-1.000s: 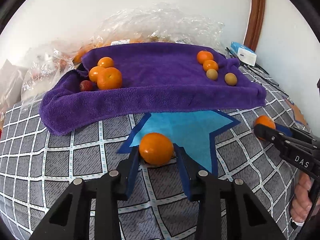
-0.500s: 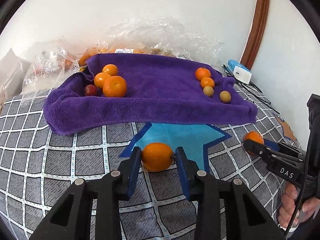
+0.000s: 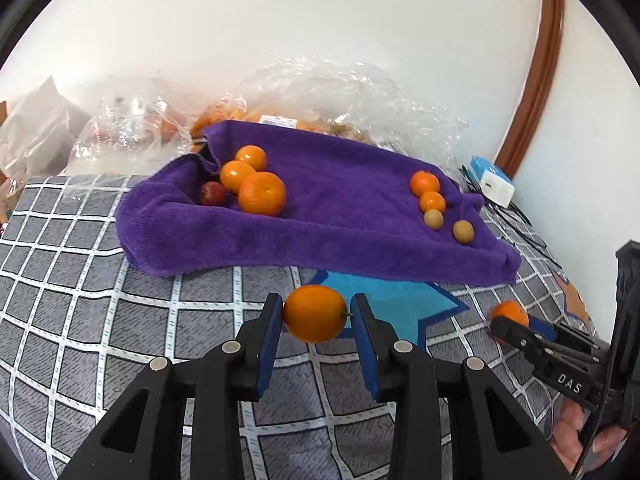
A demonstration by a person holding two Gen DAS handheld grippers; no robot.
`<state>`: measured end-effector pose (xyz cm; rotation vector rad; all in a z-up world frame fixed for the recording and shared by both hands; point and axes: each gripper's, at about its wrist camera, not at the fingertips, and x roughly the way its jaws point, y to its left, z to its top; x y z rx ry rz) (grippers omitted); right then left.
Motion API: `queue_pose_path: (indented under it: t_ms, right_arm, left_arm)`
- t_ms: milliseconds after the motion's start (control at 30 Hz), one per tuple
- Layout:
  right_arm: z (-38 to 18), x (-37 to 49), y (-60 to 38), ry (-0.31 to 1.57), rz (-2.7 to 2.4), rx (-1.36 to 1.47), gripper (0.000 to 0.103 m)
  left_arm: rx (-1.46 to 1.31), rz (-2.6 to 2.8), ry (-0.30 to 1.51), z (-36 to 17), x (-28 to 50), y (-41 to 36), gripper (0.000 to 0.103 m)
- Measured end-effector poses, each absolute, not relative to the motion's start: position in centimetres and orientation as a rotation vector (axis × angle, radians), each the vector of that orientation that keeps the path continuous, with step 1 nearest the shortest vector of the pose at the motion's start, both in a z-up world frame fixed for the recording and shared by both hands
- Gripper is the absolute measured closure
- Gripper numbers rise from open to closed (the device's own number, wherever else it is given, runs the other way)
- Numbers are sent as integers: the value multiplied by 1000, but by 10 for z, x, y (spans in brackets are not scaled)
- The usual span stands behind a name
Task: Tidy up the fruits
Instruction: 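Carry both held oranges over the purple towel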
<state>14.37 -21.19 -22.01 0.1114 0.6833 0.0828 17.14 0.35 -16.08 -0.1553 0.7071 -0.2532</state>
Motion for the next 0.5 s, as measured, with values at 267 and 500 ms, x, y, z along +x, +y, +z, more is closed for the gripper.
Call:
queue_pose_path:
  t_ms: [267, 500]
  right_arm:
    - [-218, 141, -215, 664, 85, 124, 62]
    - [-213, 142, -217, 683, 107, 144, 62]
  left_arm:
    - [-169, -218, 657, -155, 167, 9, 70]
    - [-198, -215, 648, -152, 166, 14, 70]
